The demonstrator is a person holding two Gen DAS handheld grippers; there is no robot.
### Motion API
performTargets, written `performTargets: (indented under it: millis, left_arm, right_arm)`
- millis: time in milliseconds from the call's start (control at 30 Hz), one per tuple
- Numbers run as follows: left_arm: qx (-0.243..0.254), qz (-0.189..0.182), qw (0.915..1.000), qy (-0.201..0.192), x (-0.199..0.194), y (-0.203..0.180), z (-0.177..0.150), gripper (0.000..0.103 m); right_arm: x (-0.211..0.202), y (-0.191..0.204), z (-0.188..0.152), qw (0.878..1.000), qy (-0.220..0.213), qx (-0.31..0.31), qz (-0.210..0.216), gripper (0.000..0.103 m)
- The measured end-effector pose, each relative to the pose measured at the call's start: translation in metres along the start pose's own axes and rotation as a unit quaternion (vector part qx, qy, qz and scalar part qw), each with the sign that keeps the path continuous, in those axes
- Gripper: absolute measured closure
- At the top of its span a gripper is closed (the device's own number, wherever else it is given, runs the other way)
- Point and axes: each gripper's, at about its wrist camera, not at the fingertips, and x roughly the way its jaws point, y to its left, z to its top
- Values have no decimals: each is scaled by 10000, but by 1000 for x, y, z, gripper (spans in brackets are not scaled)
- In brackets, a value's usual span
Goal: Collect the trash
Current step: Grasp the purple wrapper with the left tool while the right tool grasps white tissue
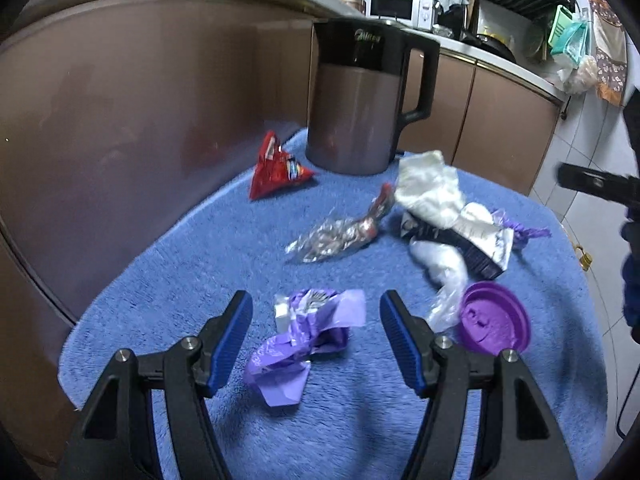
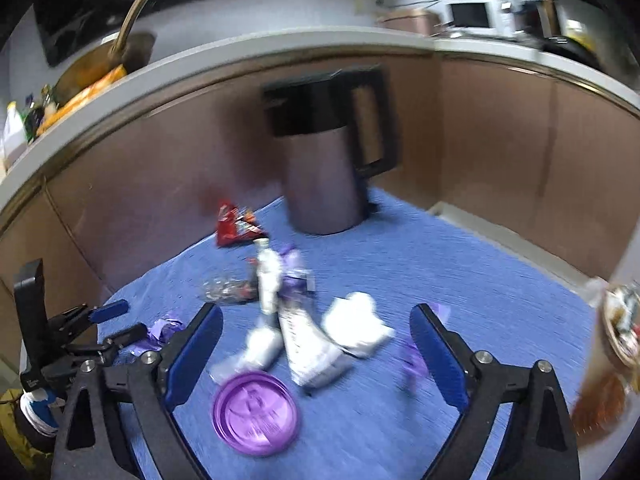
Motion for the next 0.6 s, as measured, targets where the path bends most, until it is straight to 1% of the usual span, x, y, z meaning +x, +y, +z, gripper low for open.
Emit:
performTargets:
  millis: [33,100,200,267,333,367,467,533,567,600]
  left_arm:
    - [-32,-40,10000,40,4,3,-1,39]
    - [-122,-119,9998,121,13,10,-5,39]
    - [-226,-194,9994,182,23,19,-9,39]
    - [-313,-294,9989,208,27,24,-12,39]
    - [-386,-385,9982,237,30,27,-14,39]
    - [-417,-421,9979,259,31,28,-15,39]
    - [-479,-504,9973,254,33,30,-16,39]
    - [-491,-522,9972,230,32,30,-17,39]
    - [-497,-519,9972,224,31,30,-17,39]
    - [-505,-518,9971,223,31,30,-17,40]
  right_arm:
    - [8,3,3,10000,50,-20,54,17]
    - [35,11,10,9997,170,-70,146,20]
    - [65,21,19,9993,274,-192,149,25]
    - [82,26,23,9989,333,-314,110,30]
    - [94,30,27,9982,396,-450,61,39]
    - [100,33,28,9977,423,-522,46,41]
    - [108,40,31,9965,461,-694,-25,52]
    - [112,43,31,9956,494,-787,-93,66]
    - [113,44,31,9954,503,-809,-124,69]
    - [112,44,31,9952,509,-821,-147,76]
